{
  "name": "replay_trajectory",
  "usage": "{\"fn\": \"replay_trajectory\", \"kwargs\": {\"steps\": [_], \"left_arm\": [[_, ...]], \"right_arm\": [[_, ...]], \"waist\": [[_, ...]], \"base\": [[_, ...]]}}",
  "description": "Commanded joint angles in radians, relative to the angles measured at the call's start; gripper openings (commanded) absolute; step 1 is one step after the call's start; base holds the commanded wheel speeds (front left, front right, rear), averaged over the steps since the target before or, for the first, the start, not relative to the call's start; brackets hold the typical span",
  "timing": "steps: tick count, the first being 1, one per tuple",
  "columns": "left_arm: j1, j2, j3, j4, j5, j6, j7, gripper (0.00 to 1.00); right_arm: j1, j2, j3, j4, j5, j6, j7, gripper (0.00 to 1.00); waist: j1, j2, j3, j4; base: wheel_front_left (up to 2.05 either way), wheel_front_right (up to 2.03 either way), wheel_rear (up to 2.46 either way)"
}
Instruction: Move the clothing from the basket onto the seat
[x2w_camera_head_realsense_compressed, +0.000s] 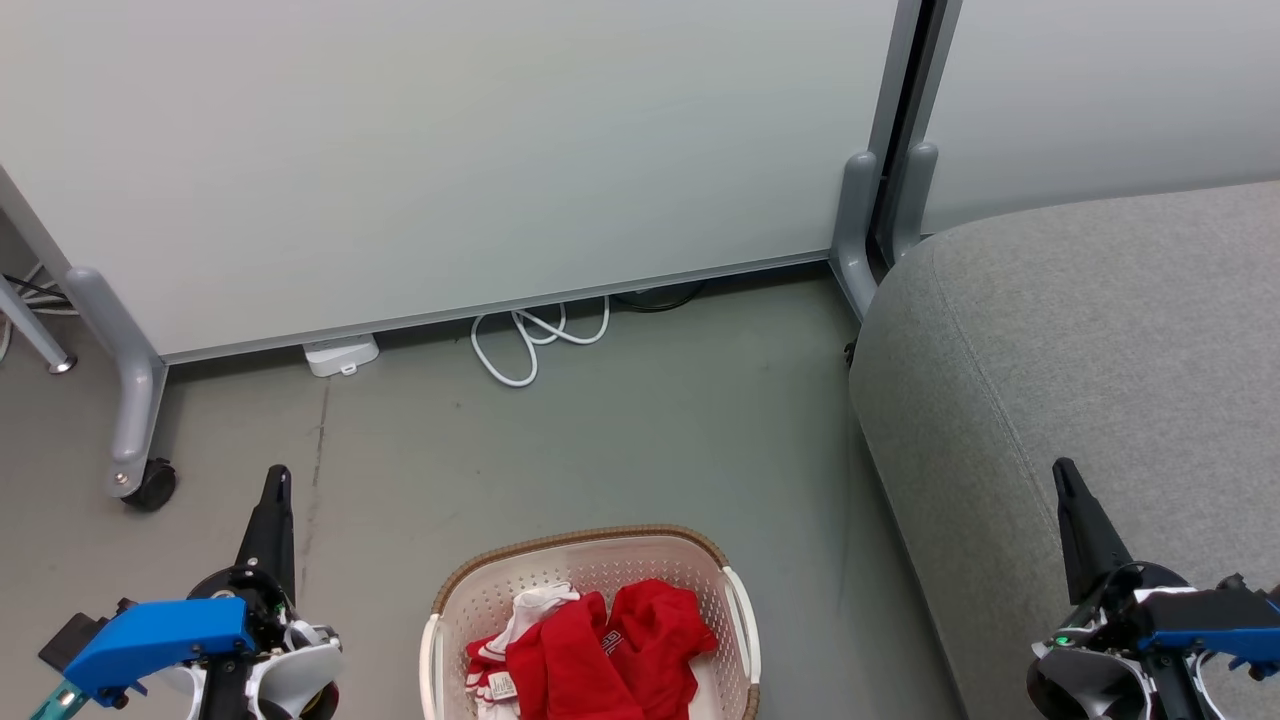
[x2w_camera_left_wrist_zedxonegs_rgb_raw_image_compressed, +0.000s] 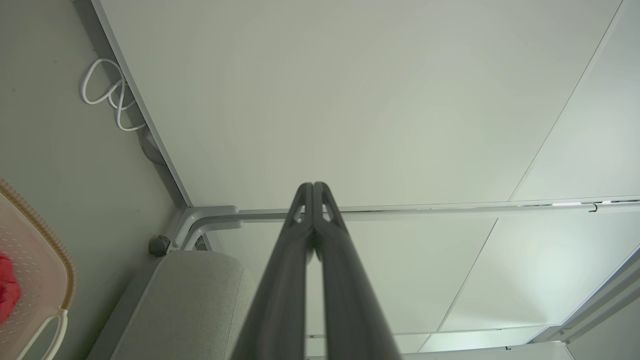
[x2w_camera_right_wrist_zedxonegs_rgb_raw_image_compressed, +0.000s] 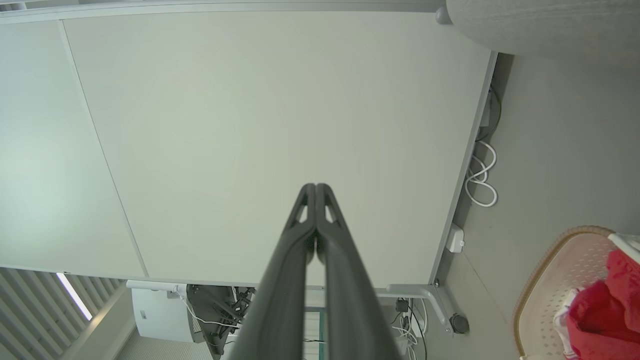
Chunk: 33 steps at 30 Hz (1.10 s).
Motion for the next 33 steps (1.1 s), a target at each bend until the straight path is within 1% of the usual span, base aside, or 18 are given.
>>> {"fn": "replay_trajectory", "kwargs": {"steps": [1, 6, 7, 12, 21, 26, 30, 33], "left_arm": [[-0.01, -0.001, 0.001, -0.004, -0.002, -0.002, 0.003, 0.0], [-0.01, -0.001, 0.001, -0.004, -0.002, -0.002, 0.003, 0.0], [0.0, 0.0, 0.0, 0.0, 0.0, 0.0, 0.0, 1.0], [0.048, -0.009, -0.001, 0.044, 0.0, 0.001, -0.001, 1.0], [0.041, -0.008, -0.027, 0.035, 0.037, 0.005, -0.048, 1.0], [0.039, -0.007, -0.039, 0.028, 0.094, 0.018, -0.071, 1.0], [0.039, -0.006, -0.048, 0.019, 0.158, 0.033, -0.089, 1.0], [0.04, -0.006, -0.056, 0.011, 0.226, 0.046, -0.102, 1.0]], "right_arm": [[-0.01, -0.001, -0.001, -0.003, 0.003, 0.0, 0.002, 0.0], [-0.01, -0.001, -0.001, -0.003, 0.003, 0.0, 0.002, 0.0], [0.0, 0.0, 0.0, 0.0, 0.0, 0.0, 0.0, 1.0], [0.037, 0.006, 0.003, 0.043, 0.0, -0.002, -0.001, 1.0], [0.034, 0.005, 0.026, 0.032, -0.037, -0.001, -0.047, 1.0], [0.031, 0.004, 0.027, 0.031, -0.104, -0.001, -0.071, 1.0], [0.03, 0.004, 0.025, 0.025, -0.201, -0.001, -0.089, 1.0], [0.029, 0.003, 0.028, 0.019, -0.281, -0.001, -0.102, 1.0]], "waist": [[0.0, 0.0, 0.0, 0.0], [0.0, 0.0, 0.0, 0.0], [0.0, 0.0, 0.0, 0.0], [0.0, 0.0, 0.0, 0.0], [0.0, 0.0, 0.0, 0.001], [0.0, 0.0, -0.001, 0.002], [0.0, 0.0, -0.001, 0.003], [0.0, 0.0, -0.001, 0.004]], "base": [[0.0, 0.0, 0.0], [0.0, 0.0, 0.0], [0.0, 0.0, 0.0], [0.0, 0.0, 0.0], [0.0, 0.0, 0.0], [0.0, 0.0, 0.0], [0.0, 0.0, 0.0], [0.0, 0.0, 0.0]]}}
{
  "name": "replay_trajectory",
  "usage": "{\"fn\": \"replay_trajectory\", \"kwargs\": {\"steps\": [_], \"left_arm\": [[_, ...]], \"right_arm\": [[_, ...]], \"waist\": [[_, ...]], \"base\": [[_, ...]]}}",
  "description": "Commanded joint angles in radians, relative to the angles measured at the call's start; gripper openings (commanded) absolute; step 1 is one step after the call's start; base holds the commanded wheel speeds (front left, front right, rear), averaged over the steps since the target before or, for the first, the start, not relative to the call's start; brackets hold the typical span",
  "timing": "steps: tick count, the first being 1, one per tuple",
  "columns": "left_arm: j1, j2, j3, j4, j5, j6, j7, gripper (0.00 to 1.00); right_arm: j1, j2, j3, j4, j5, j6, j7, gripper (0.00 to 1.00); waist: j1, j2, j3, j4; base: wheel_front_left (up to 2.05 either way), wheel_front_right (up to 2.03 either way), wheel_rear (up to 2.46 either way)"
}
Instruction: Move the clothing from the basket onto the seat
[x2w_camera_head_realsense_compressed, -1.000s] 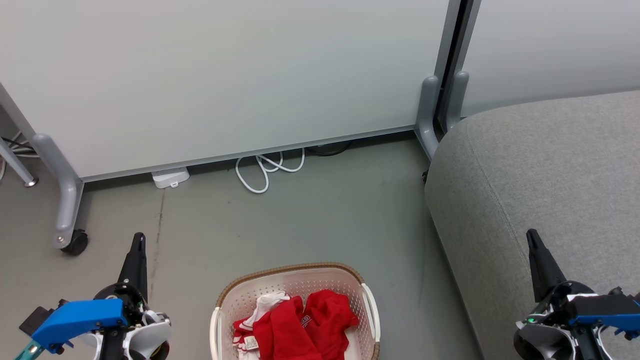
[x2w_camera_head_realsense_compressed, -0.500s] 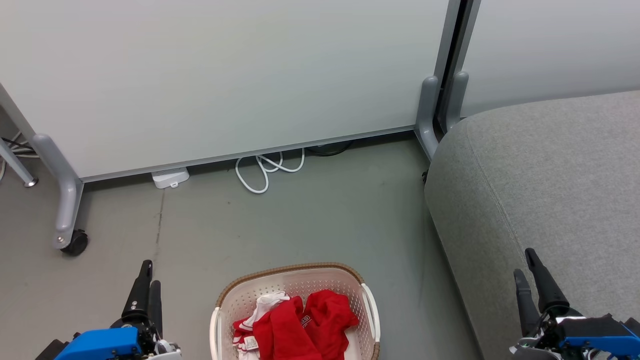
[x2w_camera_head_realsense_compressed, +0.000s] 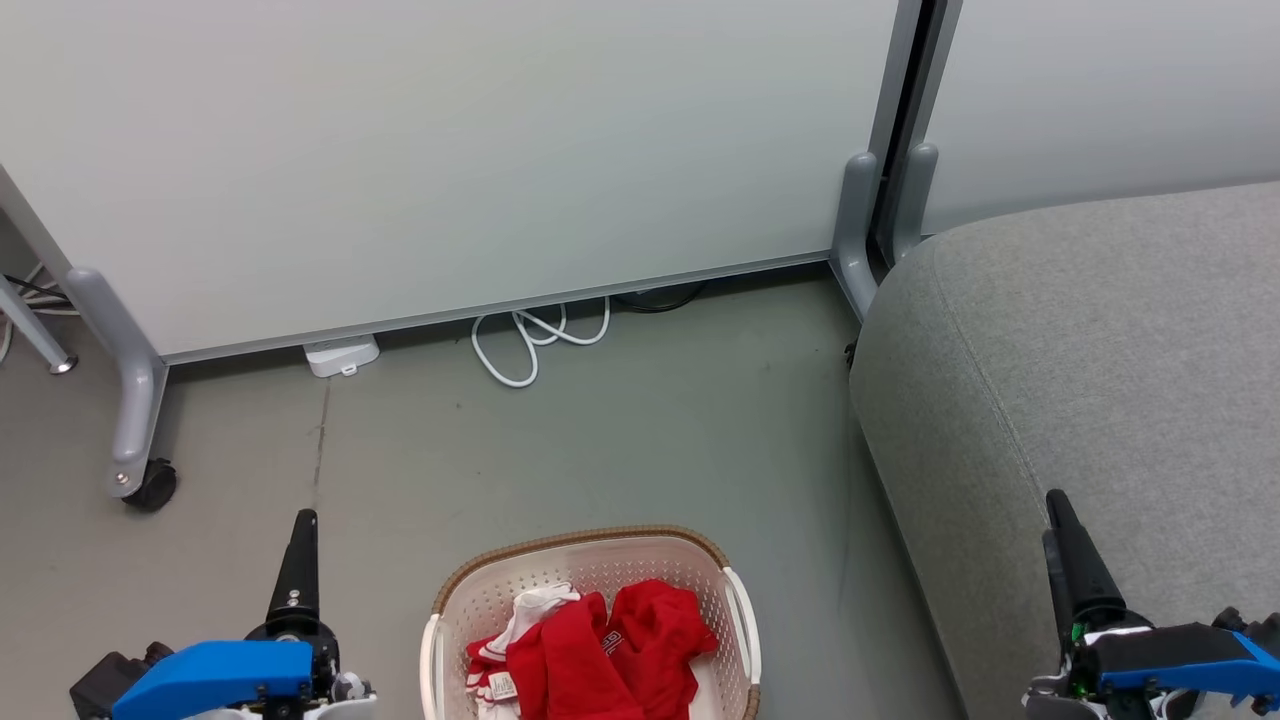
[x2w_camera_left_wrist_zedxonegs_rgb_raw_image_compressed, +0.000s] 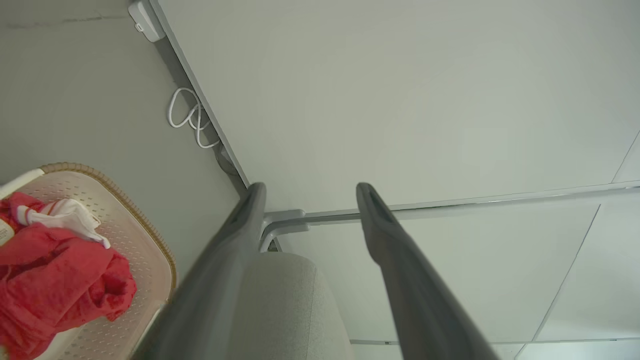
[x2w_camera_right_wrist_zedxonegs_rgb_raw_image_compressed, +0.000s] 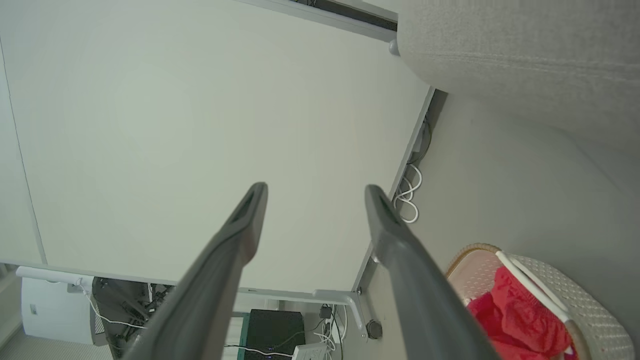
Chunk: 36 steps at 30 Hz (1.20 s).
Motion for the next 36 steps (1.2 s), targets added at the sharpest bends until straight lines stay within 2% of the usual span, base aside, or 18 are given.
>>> {"fn": "replay_trajectory", "kwargs": {"steps": [1, 17, 25, 36], "left_arm": [[-0.026, 0.009, -0.005, -0.021, 0.033, 0.004, -0.01, 1.0], [-0.025, 0.011, -0.059, -0.045, 0.389, 0.037, -0.072, 1.0], [-0.024, 0.018, -0.076, -0.047, 0.549, 0.039, -0.1, 1.0], [-0.026, 0.022, -0.098, -0.046, 0.718, 0.034, -0.135, 1.0]], "right_arm": [[-0.022, -0.005, 0.002, -0.02, -0.037, 0.001, -0.008, 1.0], [-0.021, -0.006, 0.02, -0.043, -0.385, 0.001, -0.071, 1.0], [-0.022, -0.007, 0.028, -0.041, -0.515, 0.001, -0.098, 1.0], [-0.025, -0.008, 0.052, -0.033, -0.667, 0.002, -0.133, 1.0]], "waist": [[0.0, 0.0, 0.0, 0.0], [0.0, 0.0, 0.001, 0.008], [0.0, 0.0, -0.001, 0.007], [0.0, 0.0, -0.004, 0.012]], "base": [[0.0, 0.0, 0.0], [0.0, 0.0, 0.0], [0.0, 0.0, 0.0], [0.0, 0.0, 0.0]]}}
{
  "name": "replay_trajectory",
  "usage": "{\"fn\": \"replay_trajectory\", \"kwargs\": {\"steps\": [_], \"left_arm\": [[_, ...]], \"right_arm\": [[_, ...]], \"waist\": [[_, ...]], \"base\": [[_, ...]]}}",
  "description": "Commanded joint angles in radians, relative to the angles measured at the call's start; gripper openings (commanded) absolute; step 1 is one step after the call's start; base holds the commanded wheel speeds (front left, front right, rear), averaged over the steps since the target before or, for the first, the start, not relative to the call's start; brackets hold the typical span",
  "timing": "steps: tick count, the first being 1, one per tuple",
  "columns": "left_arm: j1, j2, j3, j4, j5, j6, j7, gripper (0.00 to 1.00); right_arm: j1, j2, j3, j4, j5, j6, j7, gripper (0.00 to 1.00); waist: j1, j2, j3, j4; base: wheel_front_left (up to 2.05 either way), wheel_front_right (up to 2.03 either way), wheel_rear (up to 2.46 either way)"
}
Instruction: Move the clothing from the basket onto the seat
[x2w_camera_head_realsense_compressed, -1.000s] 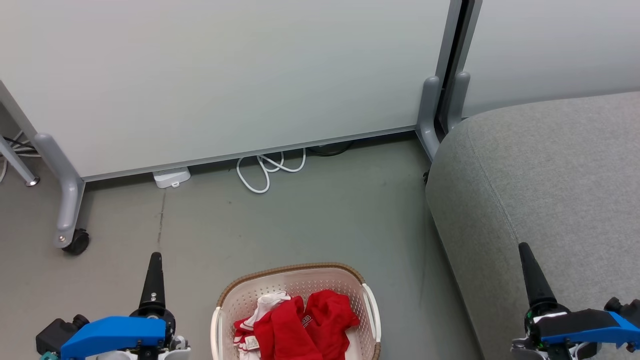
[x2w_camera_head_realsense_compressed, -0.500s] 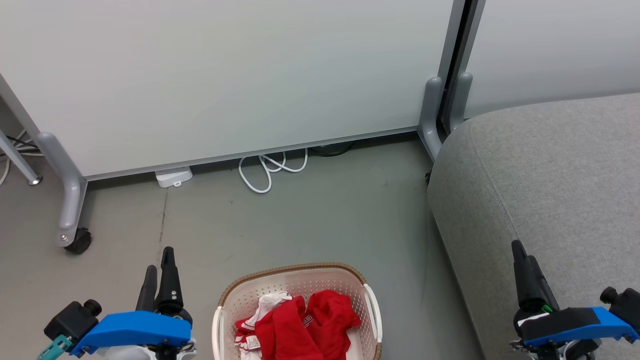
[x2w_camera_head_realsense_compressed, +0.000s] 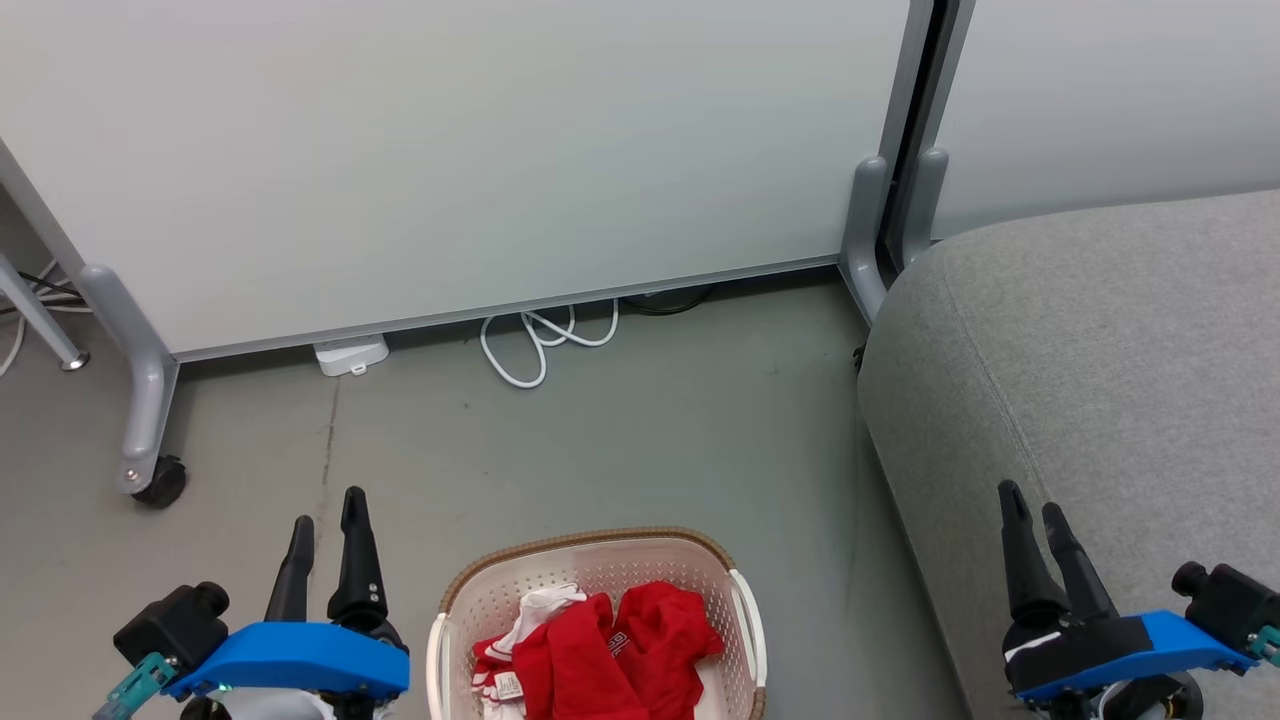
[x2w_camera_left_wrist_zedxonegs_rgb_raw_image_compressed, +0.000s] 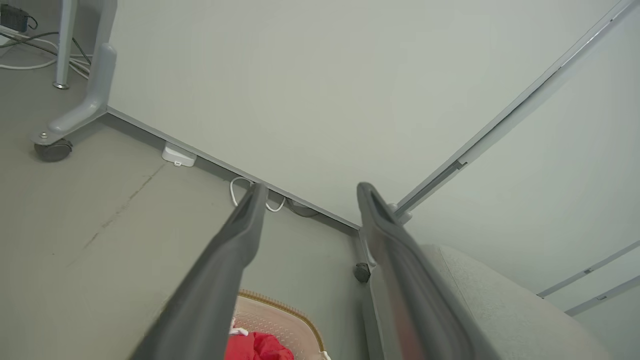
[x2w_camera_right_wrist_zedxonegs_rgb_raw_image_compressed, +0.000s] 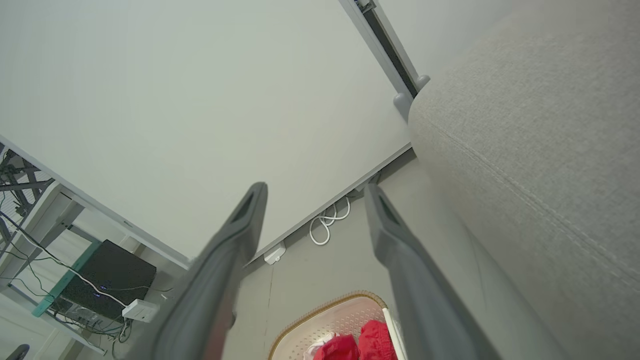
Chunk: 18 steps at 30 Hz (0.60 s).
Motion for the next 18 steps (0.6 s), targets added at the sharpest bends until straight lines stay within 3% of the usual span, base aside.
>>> {"fn": "replay_trajectory", "kwargs": {"steps": [1, 18], "left_arm": [[-0.024, 0.007, -0.004, -0.014, 0.031, -0.001, -0.009, 1.0], [-0.021, 0.011, -0.031, 0.003, 0.222, -0.016, -0.056, 1.0]], "right_arm": [[-0.022, -0.007, 0.003, -0.008, -0.031, 0.001, -0.009, 1.0], [-0.023, -0.008, 0.016, 0.007, -0.236, 0.002, -0.05, 1.0]], "waist": [[0.0, 0.0, 0.0, 0.001], [0.0, 0.0, -0.006, 0.016]], "base": [[0.0, 0.0, 0.0], [0.0, 0.0, 0.0]]}}
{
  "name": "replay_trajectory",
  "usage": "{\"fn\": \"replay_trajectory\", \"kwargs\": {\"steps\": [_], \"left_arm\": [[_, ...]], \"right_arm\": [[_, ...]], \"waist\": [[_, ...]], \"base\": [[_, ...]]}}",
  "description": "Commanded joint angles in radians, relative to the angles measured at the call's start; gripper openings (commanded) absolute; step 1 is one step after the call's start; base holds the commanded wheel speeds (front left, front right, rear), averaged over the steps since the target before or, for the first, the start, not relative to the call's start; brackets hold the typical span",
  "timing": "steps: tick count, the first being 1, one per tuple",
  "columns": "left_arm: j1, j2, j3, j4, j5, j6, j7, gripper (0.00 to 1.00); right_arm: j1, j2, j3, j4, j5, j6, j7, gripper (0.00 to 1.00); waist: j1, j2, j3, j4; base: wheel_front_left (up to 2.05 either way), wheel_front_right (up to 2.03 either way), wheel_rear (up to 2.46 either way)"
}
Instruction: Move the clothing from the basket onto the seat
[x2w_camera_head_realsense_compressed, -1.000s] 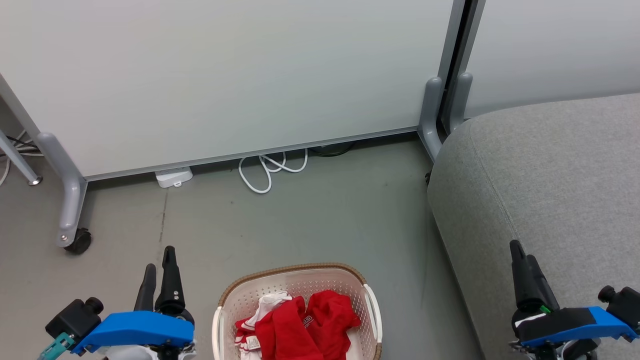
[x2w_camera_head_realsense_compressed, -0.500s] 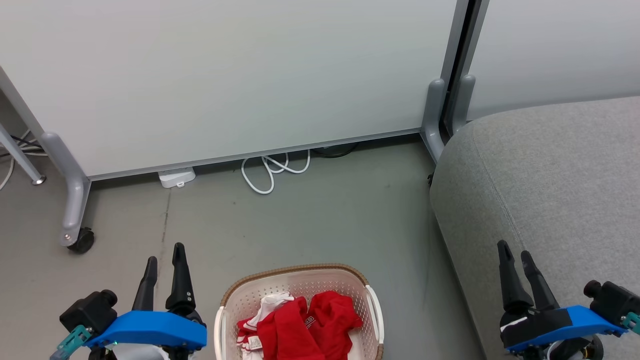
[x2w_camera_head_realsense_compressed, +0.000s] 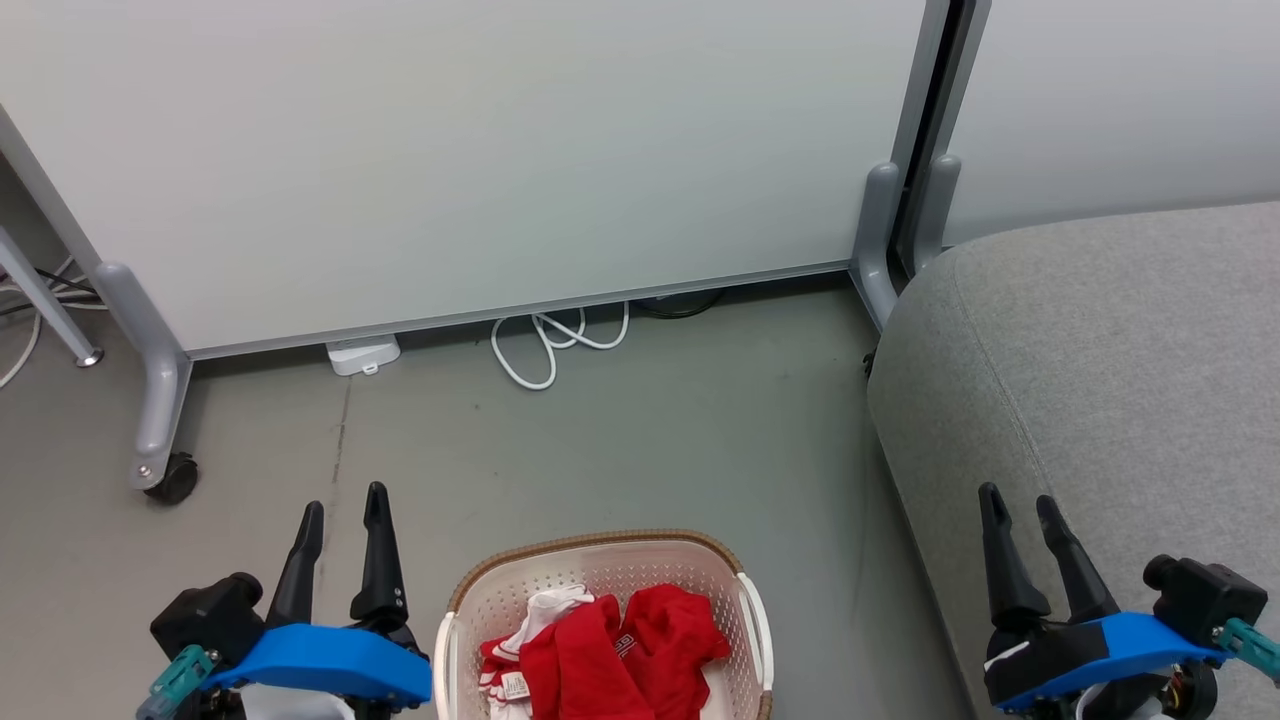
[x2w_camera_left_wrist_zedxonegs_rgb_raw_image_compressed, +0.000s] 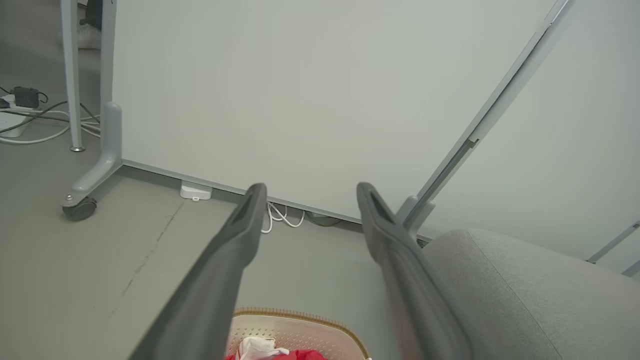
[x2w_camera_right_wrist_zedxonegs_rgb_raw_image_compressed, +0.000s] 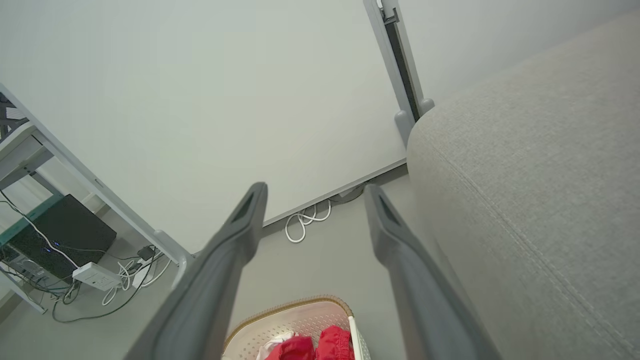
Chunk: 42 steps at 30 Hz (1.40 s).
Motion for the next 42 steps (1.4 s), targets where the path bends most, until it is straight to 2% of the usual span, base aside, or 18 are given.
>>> {"fn": "replay_trajectory", "kwargs": {"steps": [1, 20, 42], "left_arm": [[-0.017, 0.006, -0.005, -0.004, 0.027, -0.006, -0.01, 1.0], [-0.019, 0.001, -0.021, 0.028, 0.163, -0.026, -0.054, 1.0], [-0.012, -0.004, -0.032, 0.041, 0.295, -0.016, -0.097, 1.0]], "right_arm": [[-0.017, -0.007, 0.003, -0.005, -0.028, 0.002, -0.008, 1.0], [-0.01, -0.008, 0.016, 0.006, -0.195, 0.002, -0.04, 1.0], [-0.005, -0.009, 0.015, 0.008, -0.348, 0.002, -0.072, 1.0]], "waist": [[0.0, 0.0, -0.001, 0.001], [0.0, 0.0, -0.016, 0.014], [0.0, 0.0, -0.019, 0.016]], "base": [[0.0, 0.0, 0.0], [0.0, 0.0, 0.0], [0.0, 0.0, 0.0]]}}
